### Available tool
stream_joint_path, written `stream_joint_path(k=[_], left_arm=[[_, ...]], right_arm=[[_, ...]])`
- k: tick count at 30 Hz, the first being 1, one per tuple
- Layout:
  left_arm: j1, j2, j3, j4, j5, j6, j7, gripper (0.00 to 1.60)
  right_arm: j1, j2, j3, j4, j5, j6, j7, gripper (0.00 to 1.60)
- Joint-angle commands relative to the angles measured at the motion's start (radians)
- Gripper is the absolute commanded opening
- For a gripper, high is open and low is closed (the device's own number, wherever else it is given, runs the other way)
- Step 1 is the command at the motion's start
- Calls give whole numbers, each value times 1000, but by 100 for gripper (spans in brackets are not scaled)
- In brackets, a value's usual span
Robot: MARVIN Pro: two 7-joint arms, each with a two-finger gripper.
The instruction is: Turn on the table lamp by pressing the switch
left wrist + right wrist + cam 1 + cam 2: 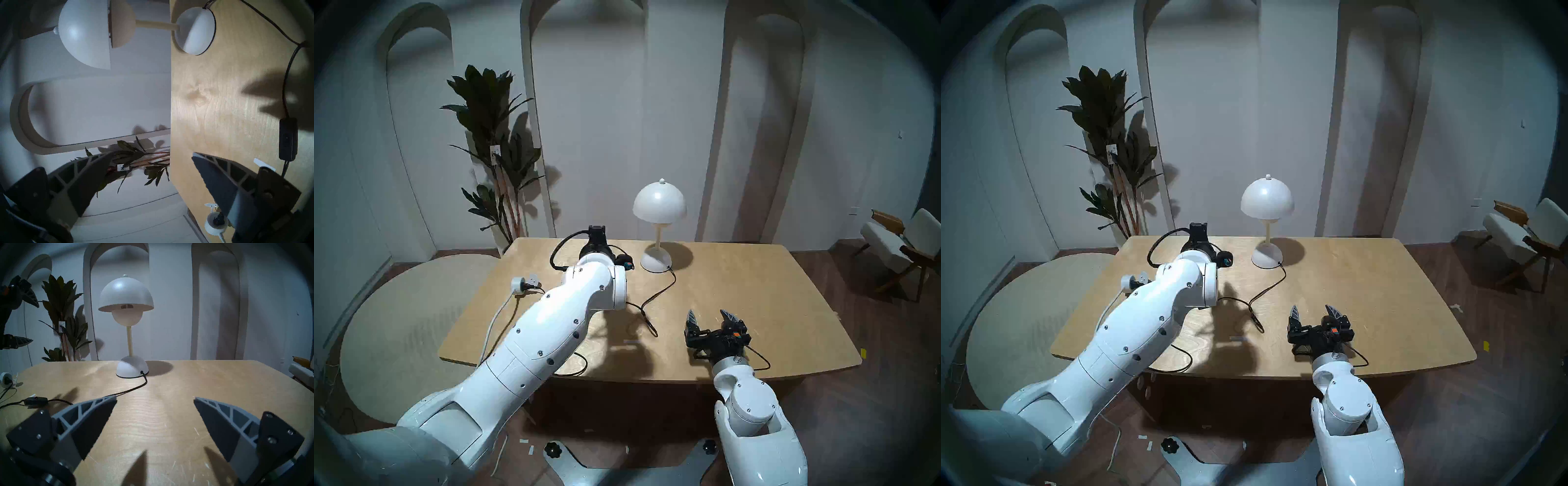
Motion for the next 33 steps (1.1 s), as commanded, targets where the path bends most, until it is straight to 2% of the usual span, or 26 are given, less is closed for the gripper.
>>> stream_joint_path(k=[1,10,21,33], left_arm=[[-40,-47,-5,36,-4,0,52,160],[14,-66,-16,40,-19,36,116,160],[83,-42,-3,-54,14,108,91,160],[104,-56,9,-48,31,138,116,160]], right_arm=[[2,1,-1,-24,-1,-4,0,160],[2,1,-1,-24,-1,-3,0,160],[2,1,-1,-24,-1,-3,0,160],[2,1,-1,-24,-1,-3,0,160]])
